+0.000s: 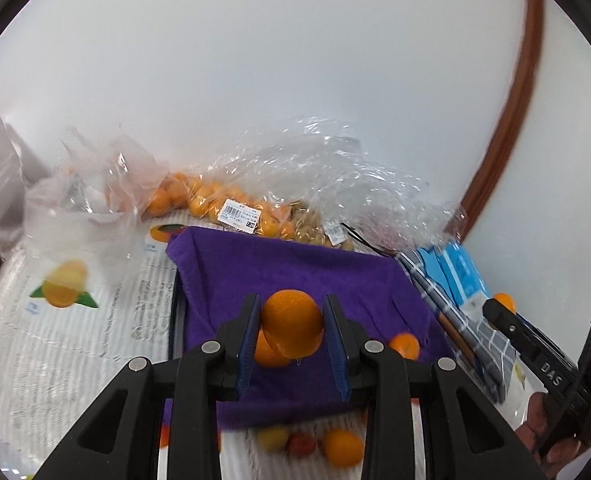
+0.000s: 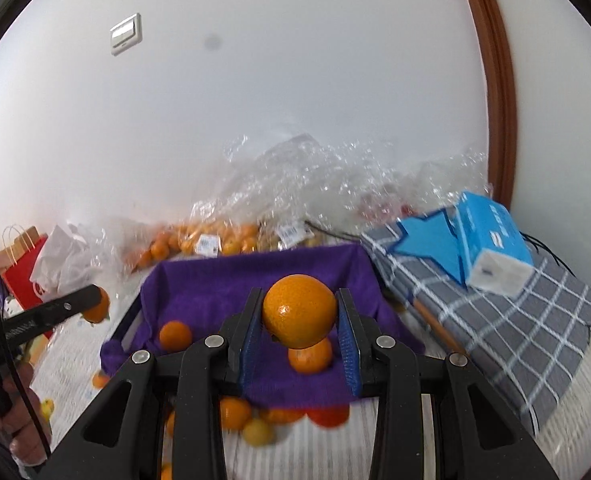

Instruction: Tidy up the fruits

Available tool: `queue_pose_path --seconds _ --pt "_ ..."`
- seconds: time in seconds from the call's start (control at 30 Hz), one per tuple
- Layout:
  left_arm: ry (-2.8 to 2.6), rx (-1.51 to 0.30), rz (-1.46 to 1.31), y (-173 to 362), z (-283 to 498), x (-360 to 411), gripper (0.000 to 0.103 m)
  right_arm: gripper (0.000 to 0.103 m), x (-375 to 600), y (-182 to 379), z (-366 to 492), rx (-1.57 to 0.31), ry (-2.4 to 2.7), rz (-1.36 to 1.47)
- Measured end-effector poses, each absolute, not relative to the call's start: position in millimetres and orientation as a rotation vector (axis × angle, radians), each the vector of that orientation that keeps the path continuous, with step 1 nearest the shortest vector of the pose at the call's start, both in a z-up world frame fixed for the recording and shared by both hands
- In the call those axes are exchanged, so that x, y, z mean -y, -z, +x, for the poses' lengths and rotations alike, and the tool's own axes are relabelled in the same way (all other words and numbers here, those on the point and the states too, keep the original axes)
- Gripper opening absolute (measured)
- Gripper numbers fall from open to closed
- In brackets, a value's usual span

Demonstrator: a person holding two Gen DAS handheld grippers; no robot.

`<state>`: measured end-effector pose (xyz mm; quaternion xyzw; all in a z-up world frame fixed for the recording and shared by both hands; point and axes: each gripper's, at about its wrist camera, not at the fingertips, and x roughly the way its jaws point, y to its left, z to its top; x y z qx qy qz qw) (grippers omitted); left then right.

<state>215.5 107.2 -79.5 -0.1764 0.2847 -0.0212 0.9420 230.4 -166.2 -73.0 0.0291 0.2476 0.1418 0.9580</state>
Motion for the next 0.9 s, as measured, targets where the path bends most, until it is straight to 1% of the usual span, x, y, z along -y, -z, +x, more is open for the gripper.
queue_pose_path --seconds 0.13,0.33,0.43,0.57,0.73,0.9 --pt "0.034 -0.593 -0.410 93.7 235.2 -110.4 0.030 0.035 160.7 72.3 254.7 -0.497 -0.304 0.051" --pt "0.001 -0.586 -0.383 116.4 242.6 -112.0 0.030 0.035 167.2 89.3 272.7 -0.485 -0.311 0.064" --pt "-0.014 -0.575 -0.390 124.4 246.3 -119.5 0.030 0.035 173.2 106.0 283.1 -0.538 -0.304 0.069" --pt "-0.073 -0.549 -0.417 130.0 246.6 -132.8 0.030 0.035 176.7 111.6 287.4 -0.536 -0.272 0.013" --pt "-0.071 -0.584 -0.466 138.9 256.6 -140.0 0.030 0.035 183.4 121.9 296.1 -0.567 -0.261 0.033" --pt "-0.069 -0.598 -0.455 141.7 259.2 -135.9 0.030 0.035 179.9 140.0 308.9 -0.628 -0.255 0.039"
